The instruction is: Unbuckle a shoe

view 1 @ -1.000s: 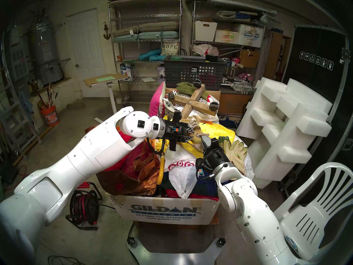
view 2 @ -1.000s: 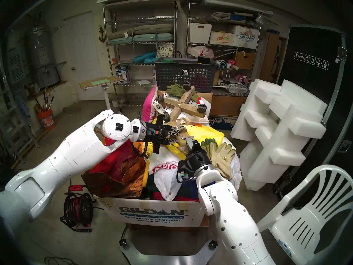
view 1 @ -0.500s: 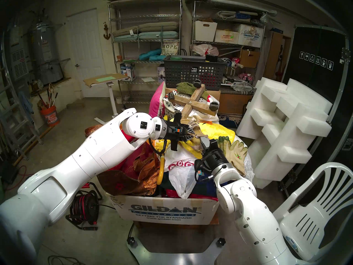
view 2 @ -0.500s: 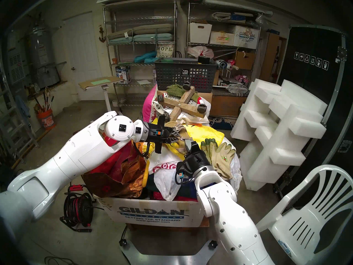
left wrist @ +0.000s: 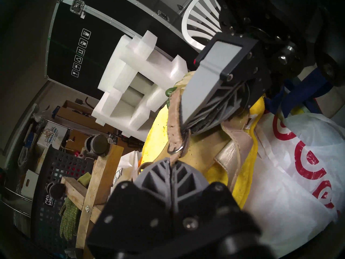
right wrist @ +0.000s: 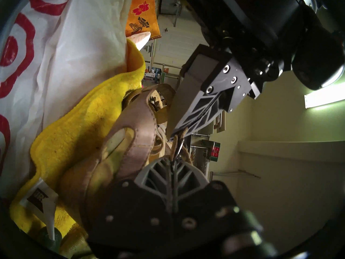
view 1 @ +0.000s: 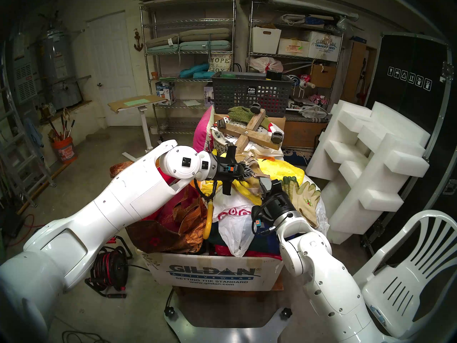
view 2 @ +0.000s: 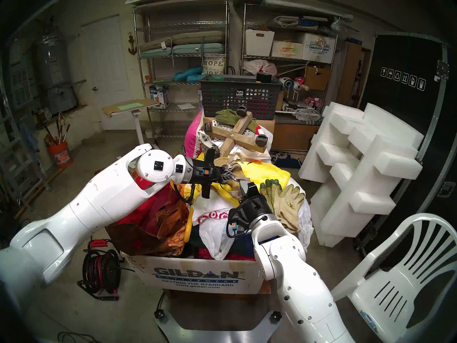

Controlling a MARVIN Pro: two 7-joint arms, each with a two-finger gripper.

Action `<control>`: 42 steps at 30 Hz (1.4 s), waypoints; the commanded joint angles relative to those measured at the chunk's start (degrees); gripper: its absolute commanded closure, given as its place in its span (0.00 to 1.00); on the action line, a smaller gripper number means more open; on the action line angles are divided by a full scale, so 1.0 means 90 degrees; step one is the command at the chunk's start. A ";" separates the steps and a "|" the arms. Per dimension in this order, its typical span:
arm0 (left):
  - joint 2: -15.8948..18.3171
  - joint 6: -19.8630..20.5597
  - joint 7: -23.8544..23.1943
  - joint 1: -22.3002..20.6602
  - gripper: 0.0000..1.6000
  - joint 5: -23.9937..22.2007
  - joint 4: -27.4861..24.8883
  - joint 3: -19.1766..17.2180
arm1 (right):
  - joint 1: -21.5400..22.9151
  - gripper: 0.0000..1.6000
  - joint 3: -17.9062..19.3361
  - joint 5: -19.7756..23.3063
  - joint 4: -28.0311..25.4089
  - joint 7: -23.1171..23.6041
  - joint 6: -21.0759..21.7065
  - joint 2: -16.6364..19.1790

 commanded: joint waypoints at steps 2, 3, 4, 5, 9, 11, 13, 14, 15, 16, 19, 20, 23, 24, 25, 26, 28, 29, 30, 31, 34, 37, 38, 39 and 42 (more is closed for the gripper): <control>-0.0077 -0.0053 -0.0021 -0.0092 1.00 -0.0051 -0.0120 -0.0032 | 0.0209 1.00 0.0128 0.0215 -0.0201 0.0184 0.0236 -0.0331; -0.0077 -0.0053 -0.0021 -0.0092 1.00 -0.0051 -0.0120 -0.0032 | 0.0209 1.00 0.0128 0.0215 -0.0201 0.0184 0.0236 -0.0331; -0.0078 -0.0050 -0.0022 -0.0091 1.00 -0.0054 -0.0120 -0.0032 | 0.0211 1.00 0.0135 0.0225 -0.0214 0.0200 0.0239 -0.0327; -0.0077 -0.0046 -0.0024 -0.0093 1.00 -0.0058 -0.0122 -0.0030 | 0.0205 1.00 0.0143 0.0203 -0.0204 0.0196 0.0273 -0.0325; -0.0069 -0.0049 -0.0038 -0.0091 1.00 -0.0076 -0.0114 -0.0027 | 0.0154 1.00 0.0186 0.0247 -0.0226 0.0238 0.0317 -0.0335; -0.0068 -0.0055 -0.0038 -0.0089 1.00 -0.0077 -0.0107 -0.0024 | 0.0143 1.00 0.0196 0.0261 -0.0231 0.0242 0.0325 -0.0339; -0.0069 -0.0063 -0.0039 -0.0088 1.00 -0.0083 -0.0096 -0.0021 | 0.0131 1.00 0.0206 0.0275 -0.0238 0.0240 0.0325 -0.0335; -0.0074 -0.0075 -0.0035 -0.0090 1.00 -0.0084 -0.0080 -0.0016 | 0.0127 1.00 0.0213 0.0299 -0.0236 0.0190 0.0280 -0.0302; -0.0074 -0.0075 -0.0035 -0.0090 1.00 -0.0084 -0.0080 -0.0016 | 0.0127 1.00 0.0213 0.0299 -0.0236 0.0190 0.0280 -0.0302; -0.0082 -0.0084 -0.0031 -0.0093 1.00 -0.0082 -0.0066 -0.0011 | 0.0126 1.00 0.0212 0.0336 -0.0250 0.0184 0.0197 -0.0252; -0.0115 -0.0105 -0.0022 -0.0110 1.00 -0.0074 -0.0031 0.0005 | 0.0097 1.00 0.0154 0.0347 -0.0277 0.0219 0.0203 -0.0284; -0.0118 -0.0104 -0.0023 -0.0114 1.00 -0.0073 -0.0031 0.0008 | 0.0095 1.00 0.0143 0.0342 -0.0280 0.0238 0.0216 -0.0295; -0.0108 -0.0086 -0.0025 -0.0113 1.00 -0.0067 -0.0047 0.0009 | 0.0097 1.00 0.0137 0.0266 -0.0259 0.0279 0.0337 -0.0345; -0.0082 -0.0062 -0.0030 -0.0107 1.00 -0.0065 -0.0068 0.0004 | 0.0097 1.00 0.0163 0.0252 -0.0244 0.0294 0.0368 -0.0343; -0.0030 -0.0038 -0.0042 -0.0096 1.00 -0.0078 -0.0110 -0.0013 | 0.0100 1.00 0.0222 0.0274 -0.0215 0.0301 0.0415 -0.0348; -0.0009 -0.0025 -0.0051 -0.0091 1.00 -0.0088 -0.0134 -0.0022 | 0.0105 1.00 0.0244 0.0278 -0.0202 0.0303 0.0422 -0.0337; 0.0014 -0.0012 -0.0056 -0.0082 1.00 -0.0095 -0.0156 -0.0030 | 0.0103 1.00 0.0268 0.0291 -0.0198 0.0298 0.0442 -0.0344; 0.0028 -0.0009 -0.0057 -0.0076 1.00 -0.0101 -0.0168 -0.0034 | 0.0103 1.00 0.0282 0.0299 -0.0201 0.0303 0.0444 -0.0338; 0.0052 0.0005 -0.0058 -0.0060 1.00 -0.0113 -0.0194 -0.0039 | 0.0094 1.00 0.0302 0.0292 -0.0221 0.0335 0.0490 -0.0364; 0.0052 0.0005 -0.0058 -0.0060 1.00 -0.0113 -0.0194 -0.0039 | 0.0094 1.00 0.0302 0.0292 -0.0221 0.0335 0.0490 -0.0364; 0.0084 0.0020 -0.0072 -0.0040 1.00 -0.0135 -0.0219 -0.0031 | 0.0073 1.00 0.0327 0.0309 -0.0247 0.0392 0.0551 -0.0420; 0.0089 0.0017 -0.0074 -0.0038 1.00 -0.0144 -0.0222 -0.0029 | 0.0062 1.00 0.0337 0.0303 -0.0239 0.0390 0.0567 -0.0424; 0.0091 0.0013 -0.0077 -0.0040 1.00 -0.0150 -0.0221 -0.0027 | 0.0055 1.00 0.0346 0.0302 -0.0242 0.0398 0.0574 -0.0425; 0.0091 0.0009 -0.0076 -0.0040 1.00 -0.0153 -0.0220 -0.0026 | 0.0050 1.00 0.0354 0.0294 -0.0248 0.0405 0.0586 -0.0425; 0.0093 0.0017 -0.0067 -0.0036 1.00 -0.0161 -0.0236 -0.0024 | 0.0048 1.00 0.0406 0.0296 -0.0249 0.0454 0.0623 -0.0431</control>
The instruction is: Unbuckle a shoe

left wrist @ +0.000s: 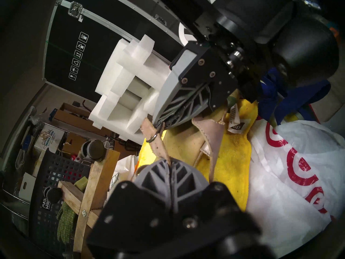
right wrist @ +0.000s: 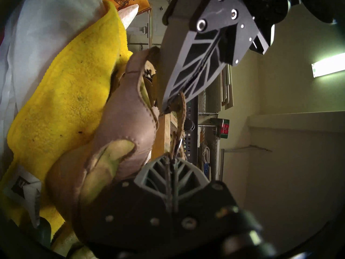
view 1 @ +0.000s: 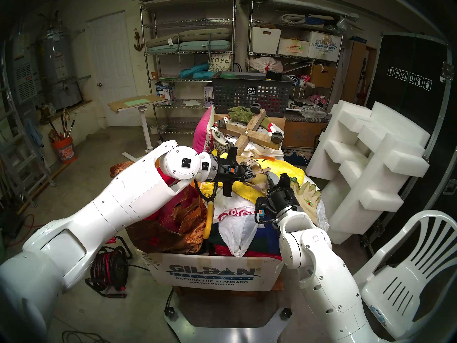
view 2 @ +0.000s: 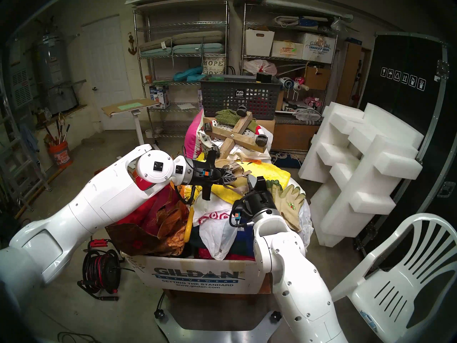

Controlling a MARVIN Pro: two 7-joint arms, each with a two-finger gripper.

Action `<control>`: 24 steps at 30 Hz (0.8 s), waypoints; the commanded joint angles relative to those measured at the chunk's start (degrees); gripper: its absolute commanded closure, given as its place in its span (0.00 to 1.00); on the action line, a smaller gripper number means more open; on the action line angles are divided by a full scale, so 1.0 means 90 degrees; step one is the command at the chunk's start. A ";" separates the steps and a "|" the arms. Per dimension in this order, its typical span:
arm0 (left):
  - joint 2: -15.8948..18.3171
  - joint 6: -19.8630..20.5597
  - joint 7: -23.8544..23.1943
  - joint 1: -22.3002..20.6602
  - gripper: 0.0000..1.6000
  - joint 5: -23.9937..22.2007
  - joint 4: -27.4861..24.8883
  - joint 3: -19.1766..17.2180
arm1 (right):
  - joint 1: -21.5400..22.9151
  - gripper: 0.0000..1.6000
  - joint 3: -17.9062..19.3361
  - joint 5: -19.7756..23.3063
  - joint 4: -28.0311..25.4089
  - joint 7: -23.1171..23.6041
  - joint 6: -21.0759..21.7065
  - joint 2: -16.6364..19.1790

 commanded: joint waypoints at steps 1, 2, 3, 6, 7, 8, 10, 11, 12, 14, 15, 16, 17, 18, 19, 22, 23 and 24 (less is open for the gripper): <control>0.0015 -0.0015 0.0024 -0.0054 1.00 -0.0025 -0.0105 -0.0073 | 0.0036 1.00 0.0118 0.0003 -0.0136 0.0047 0.0133 -0.0052; 0.0019 -0.0008 0.0023 -0.0055 1.00 -0.0026 -0.0113 -0.0072 | 0.0035 1.00 0.0127 0.0000 -0.0132 0.0051 0.0141 -0.0052; 0.0026 0.0000 0.0027 -0.0054 1.00 -0.0029 -0.0127 -0.0073 | 0.0030 1.00 0.0138 -0.0007 -0.0134 0.0066 0.0155 -0.0060; 0.0043 0.0009 0.0029 -0.0053 1.00 -0.0031 -0.0148 -0.0071 | 0.0019 1.00 0.0174 -0.0016 -0.0125 0.0097 0.0205 -0.0085; 0.0066 0.0018 0.0026 -0.0046 1.00 -0.0033 -0.0171 -0.0074 | 0.0022 1.00 0.0193 -0.0025 -0.0115 0.0096 0.0233 -0.0097; 0.0088 0.0023 0.0028 -0.0039 1.00 -0.0037 -0.0192 -0.0078 | 0.0024 1.00 0.0209 -0.0013 -0.0114 0.0103 0.0237 -0.0104; 0.0143 0.0044 0.0058 -0.0012 1.00 -0.0027 -0.0220 -0.0089 | 0.0024 1.00 0.0224 -0.0009 -0.0118 0.0119 0.0240 -0.0110; 0.0181 0.0062 0.0091 0.0007 1.00 -0.0014 -0.0235 -0.0105 | 0.0021 1.00 0.0230 0.0001 -0.0129 0.0159 0.0250 -0.0125; 0.0254 0.0137 0.0194 0.0047 1.00 -0.0004 -0.0305 -0.0165 | 0.0013 1.00 0.0237 -0.0001 -0.0122 0.0172 0.0274 -0.0147; 0.0289 0.0167 0.0207 0.0044 1.00 -0.0008 -0.0329 -0.0186 | 0.0010 1.00 0.0239 0.0000 -0.0117 0.0171 0.0273 -0.0150; 0.0353 0.0223 0.0273 0.0055 1.00 0.0011 -0.0346 -0.0228 | 0.0008 1.00 0.0241 -0.0001 -0.0112 0.0168 0.0271 -0.0154; 0.0353 0.0223 0.0273 0.0055 1.00 0.0011 -0.0346 -0.0228 | 0.0008 1.00 0.0241 -0.0001 -0.0112 0.0168 0.0271 -0.0154; 0.0378 0.0247 0.0306 0.0063 1.00 0.0018 -0.0355 -0.0247 | 0.0008 1.00 0.0242 0.0005 -0.0110 0.0164 0.0264 -0.0155; 0.0395 0.0264 0.0338 0.0072 1.00 0.0021 -0.0366 -0.0259 | 0.0006 1.00 0.0243 0.0009 -0.0109 0.0162 0.0261 -0.0157; 0.0402 0.0301 0.0403 0.0095 1.00 0.0034 -0.0392 -0.0277 | 0.0001 1.00 0.0238 0.0030 -0.0121 0.0169 0.0242 -0.0159; 0.0344 0.0372 0.0665 0.0148 1.00 0.0138 -0.0360 -0.0299 | 0.0013 1.00 0.0193 0.0044 -0.0143 0.0189 0.0233 -0.0204; 0.0262 0.0384 0.0840 0.0173 1.00 0.0190 -0.0281 -0.0320 | 0.0028 1.00 0.0175 0.0047 -0.0129 0.0192 0.0239 -0.0230; 0.0202 0.0382 0.0920 0.0162 1.00 0.0227 -0.0215 -0.0317 | 0.0052 1.00 0.0151 0.0032 -0.0108 0.0195 0.0249 -0.0252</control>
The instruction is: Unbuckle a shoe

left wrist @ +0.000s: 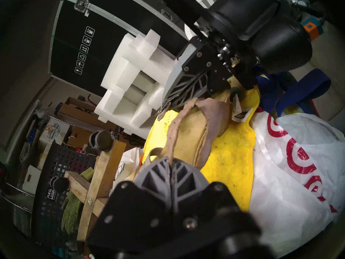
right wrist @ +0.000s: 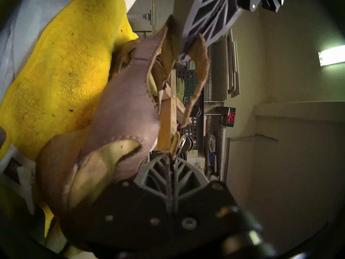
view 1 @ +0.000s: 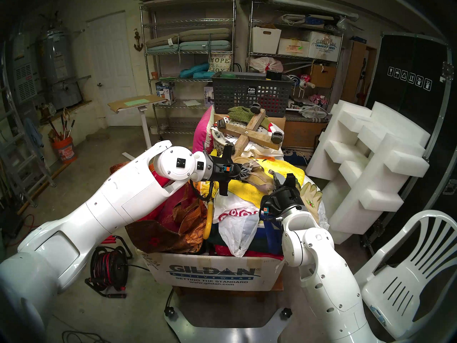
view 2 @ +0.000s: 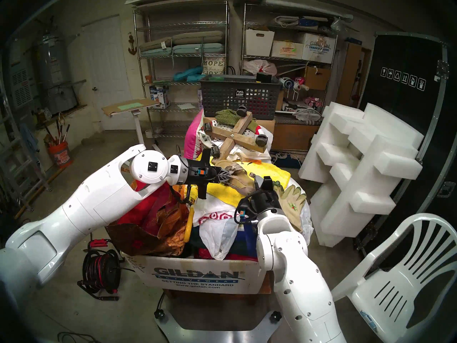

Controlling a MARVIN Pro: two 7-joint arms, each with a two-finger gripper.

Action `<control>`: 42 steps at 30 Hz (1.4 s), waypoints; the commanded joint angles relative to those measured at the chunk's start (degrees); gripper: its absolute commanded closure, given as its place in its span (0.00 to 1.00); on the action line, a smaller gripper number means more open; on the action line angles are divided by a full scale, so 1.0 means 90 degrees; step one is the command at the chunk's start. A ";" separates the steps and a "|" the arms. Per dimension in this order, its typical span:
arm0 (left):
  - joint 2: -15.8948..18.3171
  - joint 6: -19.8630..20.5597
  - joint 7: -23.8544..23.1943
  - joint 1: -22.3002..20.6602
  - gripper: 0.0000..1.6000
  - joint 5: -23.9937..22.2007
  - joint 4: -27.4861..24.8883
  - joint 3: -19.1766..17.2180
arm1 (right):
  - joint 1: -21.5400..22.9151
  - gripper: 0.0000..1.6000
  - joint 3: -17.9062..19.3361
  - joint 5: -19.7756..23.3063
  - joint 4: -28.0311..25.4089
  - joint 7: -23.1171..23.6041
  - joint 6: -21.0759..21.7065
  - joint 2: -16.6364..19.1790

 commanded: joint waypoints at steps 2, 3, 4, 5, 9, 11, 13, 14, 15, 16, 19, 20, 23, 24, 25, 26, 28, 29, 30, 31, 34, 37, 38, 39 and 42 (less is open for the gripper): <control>-0.0230 0.0086 0.0810 0.0001 1.00 0.0320 0.0214 -0.0180 | 0.0160 1.00 -0.0098 0.0020 -0.0029 -0.0020 0.0058 -0.0184; -0.0305 0.0119 0.0910 -0.0021 1.00 0.0370 0.0264 -0.0175 | 0.0208 1.00 -0.0128 0.0015 0.0013 -0.0022 0.0071 -0.0225; -0.0365 0.0129 0.0954 -0.0050 1.00 0.0376 0.0314 -0.0172 | 0.0251 1.00 -0.0154 0.0016 0.0044 -0.0018 0.0079 -0.0260; -0.0438 0.0150 0.1073 -0.0069 1.00 0.0415 0.0366 -0.0181 | 0.0313 1.00 -0.0187 0.0023 0.0100 -0.0055 0.0092 -0.0313; -0.0586 0.0158 0.1200 -0.0180 1.00 0.0436 0.0528 -0.0194 | 0.0526 1.00 -0.0318 0.0000 0.0199 -0.0053 0.0145 -0.0448; -0.0615 0.0143 0.1244 -0.0201 1.00 0.0462 0.0573 -0.0192 | 0.0597 1.00 -0.0364 -0.0021 0.0240 -0.0047 0.0181 -0.0483; -0.0610 0.0139 0.1277 -0.0192 1.00 0.0470 0.0566 -0.0204 | 0.0646 1.00 -0.0393 -0.0036 0.0288 -0.0044 0.0208 -0.0502; -0.0600 0.0135 0.1297 -0.0177 1.00 0.0476 0.0556 -0.0212 | 0.0664 1.00 -0.0406 -0.0046 0.0310 -0.0048 0.0228 -0.0510; -0.0579 0.0140 0.1304 -0.0155 1.00 0.0473 0.0535 -0.0221 | 0.0675 1.00 -0.0415 -0.0055 0.0322 -0.0045 0.0241 -0.0512; -0.0561 0.0137 0.1317 -0.0137 1.00 0.0477 0.0519 -0.0226 | 0.0682 1.00 -0.0422 -0.0062 0.0332 -0.0045 0.0256 -0.0515; -0.0521 0.0155 0.1360 -0.0077 0.87 0.0471 0.0464 -0.0252 | 0.0639 1.00 -0.0422 -0.0089 0.0286 0.0076 0.0326 -0.0515; -0.0513 0.0155 0.1371 -0.0063 0.84 0.0468 0.0450 -0.0258 | 0.0616 1.00 -0.0417 -0.0085 0.0259 0.0124 0.0340 -0.0510; -0.0465 0.0172 0.1369 -0.0016 0.74 0.0437 0.0347 -0.0287 | 0.0490 1.00 -0.0390 -0.0064 0.0111 0.0351 0.0370 -0.0465; -0.0454 0.0183 0.1367 -0.0007 0.64 0.0432 0.0317 -0.0295 | 0.0450 1.00 -0.0387 -0.0082 0.0066 0.0397 0.0383 -0.0439; -0.0450 0.0193 0.1369 0.0002 0.61 0.0424 0.0290 -0.0308 | 0.0419 0.99 -0.0382 -0.0084 0.0025 0.0455 0.0382 -0.0414; -0.0446 0.0202 0.1370 0.0008 0.55 0.0422 0.0272 -0.0315 | 0.0395 0.92 -0.0377 -0.0078 -0.0006 0.0477 0.0381 -0.0398; -0.0445 0.0197 0.1382 0.0022 0.44 0.0408 0.0250 -0.0330 | 0.0336 0.79 -0.0360 -0.0059 -0.0110 0.0563 0.0373 -0.0366; -0.0431 0.0183 0.1369 0.0037 0.36 0.0393 0.0217 -0.0325 | 0.0289 0.76 -0.0341 -0.0012 -0.0189 0.0606 0.0359 -0.0359; -0.0407 0.0188 0.1346 0.0050 0.35 0.0379 0.0159 -0.0320 | 0.0252 0.69 -0.0324 0.0032 -0.0250 0.0634 0.0345 -0.0353; -0.0375 0.0182 0.1285 0.0061 0.35 0.0335 0.0075 -0.0318 | 0.0199 0.66 -0.0292 0.0154 -0.0345 0.0694 0.0304 -0.0367; -0.0288 0.0232 0.1261 0.0129 0.33 0.0270 -0.0164 -0.0332 | 0.0062 0.59 -0.0228 0.0394 -0.0619 0.0962 0.0256 -0.0386; -0.0178 0.0265 0.1097 0.0195 0.27 0.0091 -0.0365 -0.0346 | -0.0059 0.57 -0.0081 0.0941 -0.0870 0.1414 0.0208 -0.0584; -0.0122 0.0291 0.1095 0.0244 0.20 0.0059 -0.0456 -0.0359 | -0.0125 0.55 -0.0040 0.1043 -0.1017 0.1572 0.0198 -0.0571; -0.0062 0.0336 0.1048 0.0287 0.15 0.0011 -0.0532 -0.0369 | -0.0124 0.54 -0.0008 0.1120 -0.1025 0.1628 0.0187 -0.0582; 0.0119 0.0477 0.0997 0.0475 0.07 -0.0153 -0.0774 -0.0462 | -0.0261 0.49 0.0198 0.1594 -0.1337 0.2069 0.0139 -0.0590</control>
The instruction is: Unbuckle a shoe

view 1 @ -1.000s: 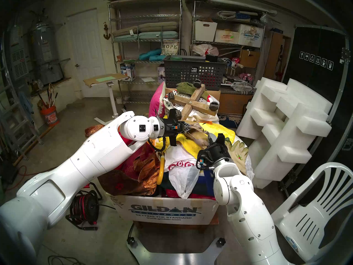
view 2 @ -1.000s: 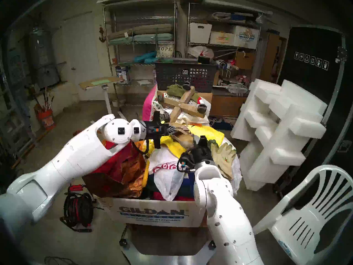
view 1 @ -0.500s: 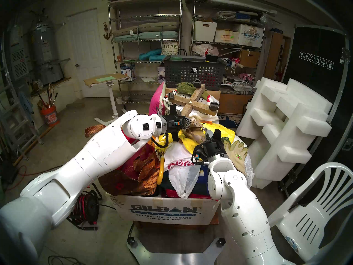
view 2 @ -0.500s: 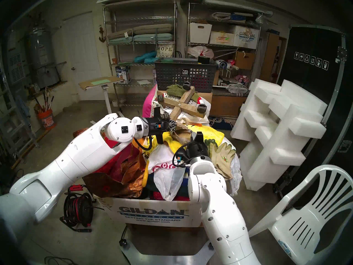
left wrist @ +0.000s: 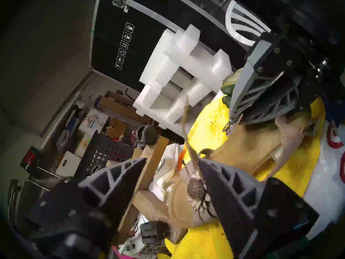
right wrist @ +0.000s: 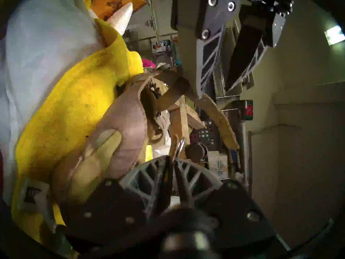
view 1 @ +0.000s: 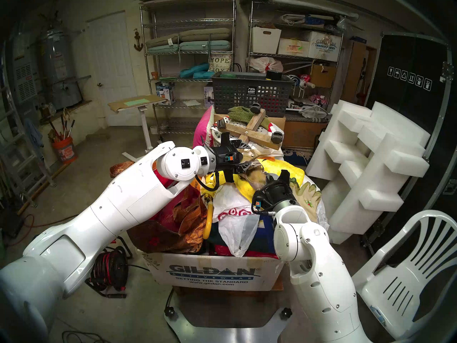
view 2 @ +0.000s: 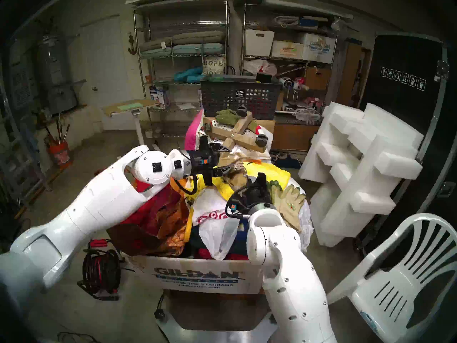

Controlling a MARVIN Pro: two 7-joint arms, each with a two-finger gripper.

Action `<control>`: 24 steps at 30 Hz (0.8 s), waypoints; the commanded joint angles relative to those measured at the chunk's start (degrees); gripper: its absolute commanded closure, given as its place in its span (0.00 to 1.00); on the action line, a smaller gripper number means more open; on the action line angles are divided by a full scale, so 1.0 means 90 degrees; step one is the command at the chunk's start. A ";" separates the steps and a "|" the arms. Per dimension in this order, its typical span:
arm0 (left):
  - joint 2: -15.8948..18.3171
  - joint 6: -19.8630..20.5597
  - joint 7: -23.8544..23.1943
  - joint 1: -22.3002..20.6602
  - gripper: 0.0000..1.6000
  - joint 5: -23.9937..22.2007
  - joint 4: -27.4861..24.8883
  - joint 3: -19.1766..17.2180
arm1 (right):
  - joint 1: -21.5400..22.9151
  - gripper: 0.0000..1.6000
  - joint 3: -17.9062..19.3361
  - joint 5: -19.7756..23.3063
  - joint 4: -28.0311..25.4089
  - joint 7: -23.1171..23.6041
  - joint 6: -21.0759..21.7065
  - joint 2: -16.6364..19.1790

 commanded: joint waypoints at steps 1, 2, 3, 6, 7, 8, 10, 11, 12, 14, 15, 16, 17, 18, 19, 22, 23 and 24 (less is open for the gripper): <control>0.0338 0.0183 -0.0041 0.0262 0.06 -0.0308 -0.0540 -0.0237 | -0.0215 0.45 0.0267 0.0733 -0.0660 0.0566 -0.0094 -0.0121; 0.0338 0.0183 -0.0041 0.0262 0.06 -0.0308 -0.0540 -0.0237 | -0.0215 0.45 0.0267 0.0733 -0.0660 0.0566 -0.0094 -0.0121; 0.0417 0.0246 0.0030 0.0388 0.04 -0.0387 -0.0644 -0.0329 | -0.0243 0.40 0.0369 0.0940 -0.0749 0.0661 -0.0155 -0.0114; 0.0467 0.0296 0.0131 0.0496 0.03 -0.0487 -0.0768 -0.0450 | -0.0248 0.28 0.0456 0.1139 -0.0837 0.0773 -0.0187 -0.0138; 0.0480 0.0321 0.0213 0.0552 0.02 -0.0520 -0.0833 -0.0519 | -0.0248 0.18 0.0494 0.1237 -0.0871 0.0786 -0.0214 -0.0156; 0.0503 0.0349 0.0269 0.0594 0.00 -0.0534 -0.0904 -0.0569 | -0.0244 0.08 0.0531 0.1319 -0.0912 0.0833 -0.0232 -0.0159; 0.0537 0.0332 0.0373 0.0678 0.00 -0.0580 -0.0973 -0.0649 | -0.0235 0.04 0.0589 0.1474 -0.1011 0.0847 -0.0261 -0.0201; 0.0556 0.0342 0.0453 0.0729 0.00 -0.0595 -0.1045 -0.0702 | -0.0229 0.02 0.0619 0.1548 -0.1065 0.0871 -0.0284 -0.0207; 0.0597 0.0380 0.0569 0.0796 0.00 -0.0623 -0.1205 -0.0795 | -0.0210 0.00 0.0672 0.1672 -0.1148 0.0884 -0.0307 -0.0235; 0.0618 0.0402 0.0599 0.0812 0.00 -0.0627 -0.1274 -0.0827 | -0.0199 0.00 0.0693 0.1718 -0.1181 0.0903 -0.0315 -0.0242; 0.0630 0.0429 0.0667 0.0846 0.00 -0.0624 -0.1326 -0.0861 | -0.0188 0.00 0.0717 0.1774 -0.1203 0.0907 -0.0323 -0.0262; 0.0642 0.0446 0.0724 0.0879 0.00 -0.0623 -0.1371 -0.0890 | -0.0182 0.00 0.0736 0.1810 -0.1220 0.0933 -0.0331 -0.0263; 0.0656 0.0458 0.0781 0.0912 0.00 -0.0617 -0.1407 -0.0918 | -0.0179 0.00 0.0773 0.1921 -0.1232 0.0937 -0.0350 -0.0305; 0.0661 0.0469 0.0899 0.0949 0.00 -0.0623 -0.1466 -0.0989 | -0.0171 0.00 0.0845 0.2201 -0.1315 0.1064 -0.0327 -0.0429; 0.0661 0.0469 0.0899 0.0949 0.00 -0.0623 -0.1466 -0.0989 | -0.0171 0.00 0.0845 0.2201 -0.1315 0.1064 -0.0327 -0.0429; 0.0667 0.0513 0.1081 0.0994 0.00 -0.0685 -0.1650 -0.1141 | -0.0140 0.00 0.0899 0.2323 -0.1521 0.1085 -0.0350 -0.0448; 0.0672 0.0530 0.1111 0.1011 0.00 -0.0692 -0.1689 -0.1164 | -0.0128 0.00 0.0923 0.2392 -0.1576 0.1133 -0.0340 -0.0466; 0.0676 0.0554 0.1159 0.1042 0.00 -0.0699 -0.1733 -0.1186 | -0.0112 0.00 0.0950 0.2465 -0.1639 0.1167 -0.0340 -0.0488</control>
